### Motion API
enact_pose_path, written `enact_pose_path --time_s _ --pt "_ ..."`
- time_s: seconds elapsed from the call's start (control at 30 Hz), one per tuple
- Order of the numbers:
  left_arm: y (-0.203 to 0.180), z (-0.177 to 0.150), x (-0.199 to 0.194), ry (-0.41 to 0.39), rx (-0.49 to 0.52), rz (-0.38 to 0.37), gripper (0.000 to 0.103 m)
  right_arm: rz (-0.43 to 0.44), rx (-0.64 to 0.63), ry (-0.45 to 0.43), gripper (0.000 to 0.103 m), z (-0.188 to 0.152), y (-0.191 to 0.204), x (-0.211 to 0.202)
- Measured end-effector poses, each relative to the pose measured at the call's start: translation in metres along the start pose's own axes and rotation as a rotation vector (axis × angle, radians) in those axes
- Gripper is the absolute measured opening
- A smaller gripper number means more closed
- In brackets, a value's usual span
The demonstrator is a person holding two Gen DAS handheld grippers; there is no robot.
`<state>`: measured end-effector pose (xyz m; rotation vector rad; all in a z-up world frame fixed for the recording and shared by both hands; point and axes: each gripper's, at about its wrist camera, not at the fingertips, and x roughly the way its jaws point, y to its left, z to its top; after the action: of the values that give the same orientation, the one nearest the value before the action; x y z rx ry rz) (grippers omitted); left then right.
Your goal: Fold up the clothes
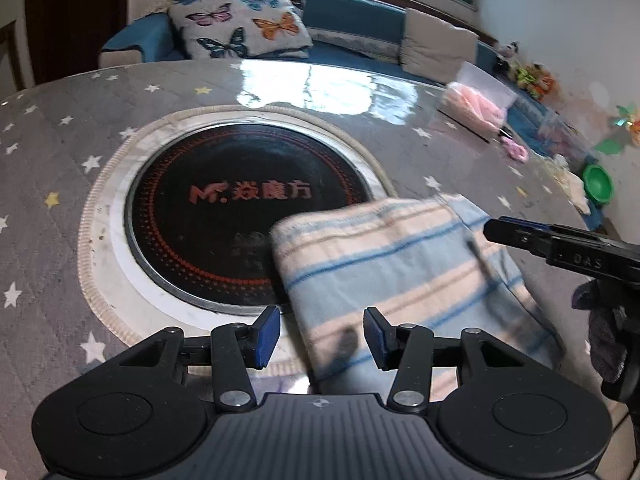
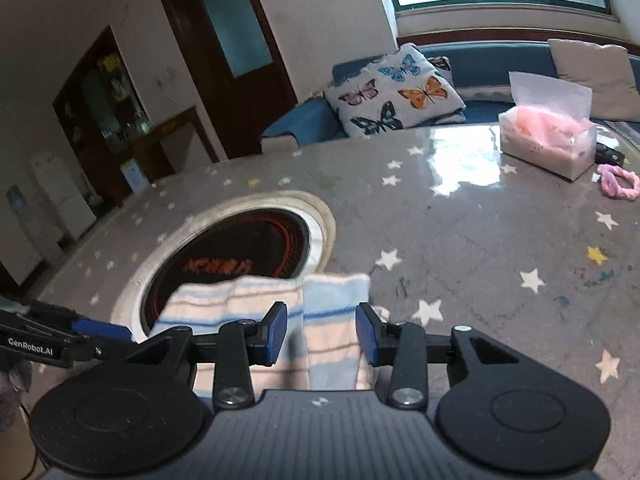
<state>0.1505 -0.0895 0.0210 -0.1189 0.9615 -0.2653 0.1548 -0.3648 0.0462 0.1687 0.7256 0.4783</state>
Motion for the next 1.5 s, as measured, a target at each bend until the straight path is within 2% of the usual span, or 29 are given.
enact_pose_path --time_s 0.2,0.43,0.53,0.63,0.8,0.83,0.9,0.97,1.03,1.17,1.3,1.4,1.5 --pt "-0.018 -0.019 -0.02 0.013 0.13 -0.081 0.049 -0.011 0.082 0.028 0.039 -0.02 -0.016 -0.033" --pt "-0.056 -0.06 -0.045 0.014 0.405 -0.149 0.049 0.0 0.152 0.111 0.039 -0.06 -0.026 -0.074" --pt "-0.07 -0.079 -0.047 0.014 0.531 -0.141 0.049 0.012 0.188 0.117 0.039 -0.072 -0.029 -0.084" --pt "-0.079 -0.09 -0.044 0.016 0.604 -0.122 0.048 0.038 0.245 0.126 0.039 -0.08 -0.033 -0.083" --pt "-0.084 -0.101 -0.041 -0.017 0.692 -0.064 0.042 0.076 0.3 0.125 0.024 -0.085 -0.037 -0.081" --pt "-0.085 -0.102 -0.04 -0.019 0.703 -0.055 0.038 0.076 0.308 0.124 0.021 -0.086 -0.038 -0.082" --pt "-0.085 -0.105 -0.037 -0.024 0.719 -0.032 0.024 0.083 0.316 0.122 0.01 -0.086 -0.038 -0.083" --pt "-0.083 -0.107 -0.038 -0.035 0.72 -0.029 0.01 0.081 0.314 0.116 0.008 -0.085 -0.034 -0.086" --pt "-0.083 -0.107 -0.043 -0.068 0.717 -0.013 0.005 0.078 0.296 0.107 0.007 -0.082 -0.029 -0.089" --pt "-0.083 -0.106 -0.061 -0.148 0.701 0.037 0.002 0.086 0.285 0.08 0.006 -0.074 -0.02 -0.1" --pt "-0.08 -0.107 -0.078 -0.208 0.681 0.107 0.002 0.144 0.282 0.039 0.006 -0.067 -0.007 -0.117" --pt "-0.072 -0.112 -0.072 -0.176 0.648 0.137 0.002 0.176 0.289 0.057 0.006 -0.074 0.001 -0.113" --pt "-0.06 -0.118 -0.06 -0.123 0.609 0.151 0.002 0.174 0.314 0.128 0.006 -0.095 0.004 -0.093"
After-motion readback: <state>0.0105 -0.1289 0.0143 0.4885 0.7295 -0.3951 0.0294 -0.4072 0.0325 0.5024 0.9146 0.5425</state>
